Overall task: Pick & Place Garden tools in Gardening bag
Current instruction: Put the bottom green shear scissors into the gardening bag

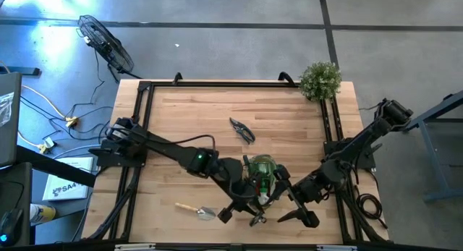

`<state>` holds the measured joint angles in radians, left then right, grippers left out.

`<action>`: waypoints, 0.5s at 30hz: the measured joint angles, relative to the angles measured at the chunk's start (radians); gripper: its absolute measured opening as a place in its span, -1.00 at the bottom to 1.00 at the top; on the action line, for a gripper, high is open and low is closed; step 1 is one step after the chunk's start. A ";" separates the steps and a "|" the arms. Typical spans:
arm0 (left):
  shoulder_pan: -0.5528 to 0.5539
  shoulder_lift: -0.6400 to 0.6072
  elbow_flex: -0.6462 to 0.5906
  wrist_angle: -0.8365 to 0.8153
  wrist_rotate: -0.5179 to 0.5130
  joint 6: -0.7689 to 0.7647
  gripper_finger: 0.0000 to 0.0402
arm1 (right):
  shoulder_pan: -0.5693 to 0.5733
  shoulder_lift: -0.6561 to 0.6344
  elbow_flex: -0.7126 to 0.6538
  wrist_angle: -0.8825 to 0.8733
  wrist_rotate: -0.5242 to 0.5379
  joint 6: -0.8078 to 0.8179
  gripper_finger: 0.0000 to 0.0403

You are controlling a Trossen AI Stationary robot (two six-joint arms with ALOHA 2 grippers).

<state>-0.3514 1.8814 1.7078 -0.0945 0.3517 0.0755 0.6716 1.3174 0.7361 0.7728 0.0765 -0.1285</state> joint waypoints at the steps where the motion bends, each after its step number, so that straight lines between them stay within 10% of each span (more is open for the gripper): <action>1: 0.001 0.001 -0.001 -0.003 0.005 -0.004 -0.74 | 0.000 0.000 0.000 0.000 0.000 0.001 0.28; 15: 0.011 0.014 -0.001 0.025 -0.009 -0.004 -0.74 | -0.007 0.047 0.000 0.032 0.075 -0.006 0.28</action>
<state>-0.3401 1.8951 1.7073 -0.0696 0.3430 0.0717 0.6647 1.3643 0.7364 0.8050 0.1514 -0.1349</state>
